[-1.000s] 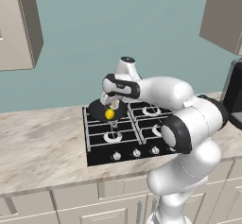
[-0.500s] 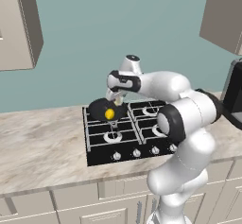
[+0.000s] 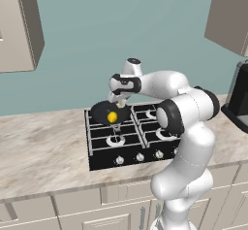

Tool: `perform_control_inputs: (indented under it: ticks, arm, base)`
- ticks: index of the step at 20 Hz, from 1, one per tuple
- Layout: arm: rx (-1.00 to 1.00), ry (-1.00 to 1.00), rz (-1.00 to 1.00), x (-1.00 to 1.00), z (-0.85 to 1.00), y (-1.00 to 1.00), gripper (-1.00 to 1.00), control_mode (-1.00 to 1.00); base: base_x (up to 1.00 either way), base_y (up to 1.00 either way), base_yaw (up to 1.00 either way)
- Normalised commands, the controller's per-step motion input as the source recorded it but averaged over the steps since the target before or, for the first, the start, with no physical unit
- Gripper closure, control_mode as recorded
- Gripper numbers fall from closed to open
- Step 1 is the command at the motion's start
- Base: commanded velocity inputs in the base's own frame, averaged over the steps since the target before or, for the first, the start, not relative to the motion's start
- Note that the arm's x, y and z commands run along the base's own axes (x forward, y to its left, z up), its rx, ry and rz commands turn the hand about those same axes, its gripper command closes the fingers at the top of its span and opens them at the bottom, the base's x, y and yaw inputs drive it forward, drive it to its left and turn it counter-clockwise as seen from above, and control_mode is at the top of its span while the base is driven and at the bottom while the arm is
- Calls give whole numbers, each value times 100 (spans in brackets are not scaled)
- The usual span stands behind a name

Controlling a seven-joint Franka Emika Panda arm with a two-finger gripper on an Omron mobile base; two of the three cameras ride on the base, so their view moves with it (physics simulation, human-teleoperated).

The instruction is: Put the lemon and garlic in the pan. Then turn on the rear left burner and set the heat to medium.

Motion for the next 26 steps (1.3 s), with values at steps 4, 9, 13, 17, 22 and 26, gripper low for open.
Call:
perform_control_inputs:
  ticks: [4, 9, 13, 17, 22, 26]
  arm:
    - [0, 0, -5, 15, -25, -7, 100, -100]
    - [0, 0, -5, 17, -28, -3, 100, -100]
    - [0, 0, -4, 19, -28, 0, 100, -100]
    - [0, 0, -3, 17, -22, 0, 100, -100]
    - [0, 0, -4, 12, -18, 0, 100, -100]
    - [0, 0, -4, 21, -29, 0, 100, -100]
  base:
    - [0, 0, 0]
    - [0, 0, 0]
    - [0, 0, 0]
    - [0, 0, 0]
    - [0, 0, 0]
    - [0, 0, 0]
